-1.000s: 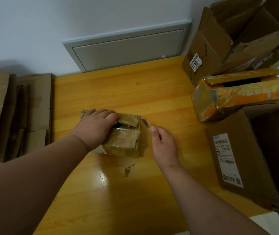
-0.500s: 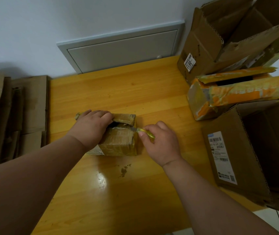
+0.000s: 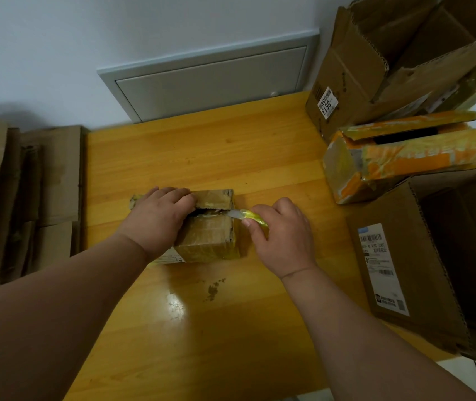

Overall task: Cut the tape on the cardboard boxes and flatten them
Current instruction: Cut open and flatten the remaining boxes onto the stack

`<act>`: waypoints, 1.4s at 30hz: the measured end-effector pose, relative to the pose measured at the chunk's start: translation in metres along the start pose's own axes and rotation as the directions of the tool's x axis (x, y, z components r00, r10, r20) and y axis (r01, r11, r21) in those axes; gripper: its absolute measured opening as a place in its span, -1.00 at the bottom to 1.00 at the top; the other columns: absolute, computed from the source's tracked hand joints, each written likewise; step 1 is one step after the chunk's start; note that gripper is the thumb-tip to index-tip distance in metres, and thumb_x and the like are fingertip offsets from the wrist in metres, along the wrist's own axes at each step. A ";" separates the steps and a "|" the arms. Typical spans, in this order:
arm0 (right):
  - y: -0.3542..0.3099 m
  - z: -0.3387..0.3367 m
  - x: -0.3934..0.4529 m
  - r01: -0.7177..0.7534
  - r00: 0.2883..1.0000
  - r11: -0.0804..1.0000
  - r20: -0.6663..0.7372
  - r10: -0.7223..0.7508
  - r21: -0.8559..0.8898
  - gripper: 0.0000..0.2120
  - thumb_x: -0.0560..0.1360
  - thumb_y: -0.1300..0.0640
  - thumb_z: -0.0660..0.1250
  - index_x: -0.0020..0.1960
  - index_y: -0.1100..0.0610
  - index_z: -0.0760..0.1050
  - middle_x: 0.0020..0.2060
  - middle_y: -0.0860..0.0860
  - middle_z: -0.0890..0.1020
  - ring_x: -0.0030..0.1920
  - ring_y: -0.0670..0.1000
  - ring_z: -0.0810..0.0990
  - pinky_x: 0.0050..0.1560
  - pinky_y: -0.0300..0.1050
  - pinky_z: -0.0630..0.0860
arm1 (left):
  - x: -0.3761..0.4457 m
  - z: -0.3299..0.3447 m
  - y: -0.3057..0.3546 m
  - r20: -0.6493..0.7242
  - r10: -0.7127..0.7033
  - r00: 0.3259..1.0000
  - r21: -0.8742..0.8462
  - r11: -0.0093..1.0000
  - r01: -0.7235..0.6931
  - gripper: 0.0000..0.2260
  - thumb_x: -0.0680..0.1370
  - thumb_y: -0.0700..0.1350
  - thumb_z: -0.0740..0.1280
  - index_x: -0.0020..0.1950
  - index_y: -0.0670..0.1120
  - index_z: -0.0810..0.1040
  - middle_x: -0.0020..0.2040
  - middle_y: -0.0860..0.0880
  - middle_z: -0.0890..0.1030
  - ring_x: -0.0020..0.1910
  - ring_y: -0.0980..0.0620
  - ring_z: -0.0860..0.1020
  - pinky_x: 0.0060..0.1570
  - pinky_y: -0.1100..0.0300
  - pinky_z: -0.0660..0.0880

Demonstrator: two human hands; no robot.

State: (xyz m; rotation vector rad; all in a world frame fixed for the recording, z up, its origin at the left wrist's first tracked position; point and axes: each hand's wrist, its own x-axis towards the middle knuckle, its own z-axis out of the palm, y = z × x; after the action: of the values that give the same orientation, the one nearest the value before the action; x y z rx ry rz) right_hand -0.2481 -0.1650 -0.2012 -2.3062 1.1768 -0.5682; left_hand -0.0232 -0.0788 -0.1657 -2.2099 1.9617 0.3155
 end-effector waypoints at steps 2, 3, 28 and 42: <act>0.001 0.001 -0.001 -0.004 1.000 1.000 0.000 0.004 -0.008 -0.70 0.50 -0.02 0.38 0.13 0.14 0.65 -0.19 0.12 0.49 -0.21 0.15 0.48 -0.23 -0.10 0.31 | -0.002 -0.001 0.000 0.002 0.005 1.000 0.007 1.000 -0.005 -0.52 0.57 -0.17 0.35 0.49 -0.12 0.37 0.47 -0.18 0.39 0.43 -0.21 0.36 0.45 -0.16 0.22; 0.004 0.001 0.000 -0.047 0.999 0.999 -0.021 0.047 -0.001 -0.71 0.51 0.01 0.39 0.14 0.15 0.65 -0.17 0.14 0.49 -0.21 0.16 0.49 -0.24 -0.10 0.34 | -0.004 -0.002 -0.001 -0.005 0.012 1.000 0.012 1.000 -0.012 -0.51 0.54 -0.19 0.39 0.47 -0.14 0.39 0.45 -0.20 0.42 0.40 -0.24 0.39 0.42 -0.19 0.27; -0.031 0.020 0.020 -0.405 0.901 0.863 0.293 0.319 0.303 -0.61 0.61 -0.06 0.23 0.39 0.03 0.46 0.23 0.01 0.44 0.21 0.06 0.48 0.26 0.05 0.46 | 0.008 -0.014 -0.009 -0.130 -0.255 0.958 -0.261 0.941 0.215 -0.76 0.68 0.03 0.09 0.10 -0.10 0.42 -0.18 -0.13 0.55 -0.28 -0.19 0.48 -0.31 0.05 0.31; -0.050 0.021 0.002 -0.083 0.976 0.991 0.208 0.060 0.104 -0.83 0.57 0.06 0.29 0.08 0.07 0.60 0.25 0.07 0.40 0.24 0.08 0.38 0.19 0.06 0.43 | -0.024 -0.005 -0.028 -0.076 -0.312 0.947 -0.066 0.949 0.307 -0.46 0.47 0.07 0.42 0.43 0.15 0.39 0.30 -0.07 0.29 0.20 -0.14 0.25 0.18 -0.09 0.33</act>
State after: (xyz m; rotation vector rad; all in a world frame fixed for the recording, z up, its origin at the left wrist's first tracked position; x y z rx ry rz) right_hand -0.2037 -0.1366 -0.1881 -2.1596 1.0961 -0.3509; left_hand 0.0022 -0.0534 -0.1549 -2.5569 1.6217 0.2333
